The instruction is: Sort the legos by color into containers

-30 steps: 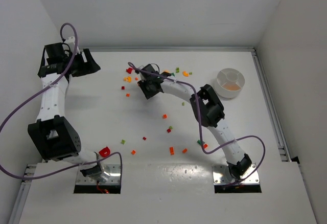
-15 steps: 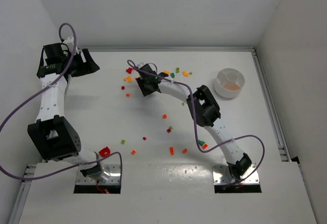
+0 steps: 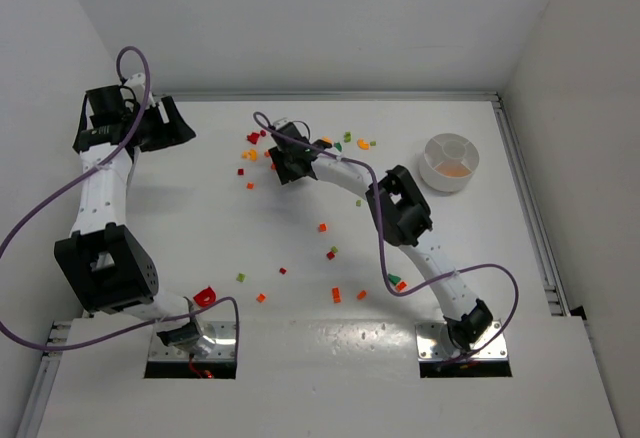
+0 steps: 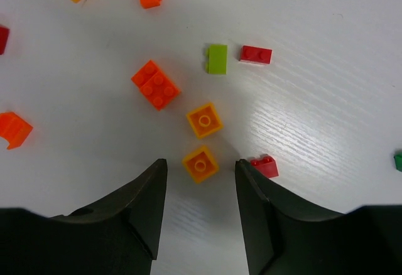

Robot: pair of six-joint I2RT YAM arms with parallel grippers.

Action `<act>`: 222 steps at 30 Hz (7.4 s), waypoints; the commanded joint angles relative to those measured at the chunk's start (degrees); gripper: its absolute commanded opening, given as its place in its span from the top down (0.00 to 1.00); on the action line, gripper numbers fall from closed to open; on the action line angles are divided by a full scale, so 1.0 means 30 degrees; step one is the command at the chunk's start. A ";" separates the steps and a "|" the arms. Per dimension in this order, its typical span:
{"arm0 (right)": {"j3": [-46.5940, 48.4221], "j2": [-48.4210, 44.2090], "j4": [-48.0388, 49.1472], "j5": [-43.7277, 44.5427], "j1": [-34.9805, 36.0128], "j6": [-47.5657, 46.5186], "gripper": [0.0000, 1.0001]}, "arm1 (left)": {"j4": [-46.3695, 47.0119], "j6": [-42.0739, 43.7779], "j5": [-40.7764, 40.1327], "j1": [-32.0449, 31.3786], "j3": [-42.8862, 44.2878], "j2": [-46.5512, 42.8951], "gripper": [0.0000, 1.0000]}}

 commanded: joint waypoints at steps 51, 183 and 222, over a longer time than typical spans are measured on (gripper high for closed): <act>-1.6193 -1.9934 -0.0152 0.0195 -1.1991 -0.6166 1.00 | 0.0869 0.1425 -0.2556 -0.9017 -0.0214 0.1752 0.24; -1.2762 -1.4378 -0.0796 -0.9708 -0.9122 -0.9770 0.93 | 0.0108 0.1981 0.1751 -0.4681 -0.0800 0.2016 0.23; -1.3500 -1.7065 -0.5953 -0.8450 -1.6593 -1.8323 0.94 | 0.0284 0.1981 0.1165 -0.5267 -0.1210 0.1254 0.23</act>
